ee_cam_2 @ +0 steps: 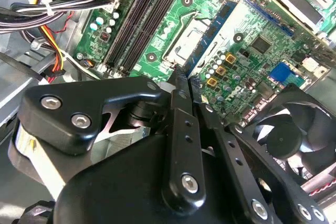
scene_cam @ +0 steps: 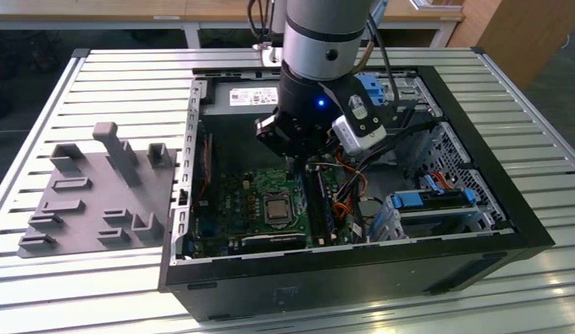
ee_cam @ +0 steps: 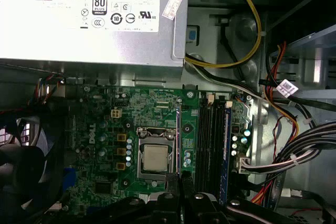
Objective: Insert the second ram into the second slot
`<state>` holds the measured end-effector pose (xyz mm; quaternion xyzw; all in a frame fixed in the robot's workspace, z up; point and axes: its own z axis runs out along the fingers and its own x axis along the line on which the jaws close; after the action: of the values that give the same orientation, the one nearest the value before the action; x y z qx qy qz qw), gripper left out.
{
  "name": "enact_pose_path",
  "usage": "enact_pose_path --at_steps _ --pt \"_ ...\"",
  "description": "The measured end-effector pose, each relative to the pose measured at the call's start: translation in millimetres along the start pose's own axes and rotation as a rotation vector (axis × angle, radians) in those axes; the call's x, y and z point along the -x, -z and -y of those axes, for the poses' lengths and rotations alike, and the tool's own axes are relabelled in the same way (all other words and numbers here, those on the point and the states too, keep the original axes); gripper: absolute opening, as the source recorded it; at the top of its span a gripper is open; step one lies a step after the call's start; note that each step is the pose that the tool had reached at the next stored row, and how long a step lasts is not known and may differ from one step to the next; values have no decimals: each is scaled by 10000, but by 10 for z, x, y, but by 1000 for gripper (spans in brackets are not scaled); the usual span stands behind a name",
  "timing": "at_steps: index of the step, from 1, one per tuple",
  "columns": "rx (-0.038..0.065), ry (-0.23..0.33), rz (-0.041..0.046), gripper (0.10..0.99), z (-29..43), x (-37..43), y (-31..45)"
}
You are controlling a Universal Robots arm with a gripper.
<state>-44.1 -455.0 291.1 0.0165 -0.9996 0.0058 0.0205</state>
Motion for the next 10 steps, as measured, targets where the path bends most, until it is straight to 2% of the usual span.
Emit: enact_pose_path --at_steps 2,10 --pt "2 0 1 137 0 18 -38" --pt "1 -1 2 137 0 21 -63"
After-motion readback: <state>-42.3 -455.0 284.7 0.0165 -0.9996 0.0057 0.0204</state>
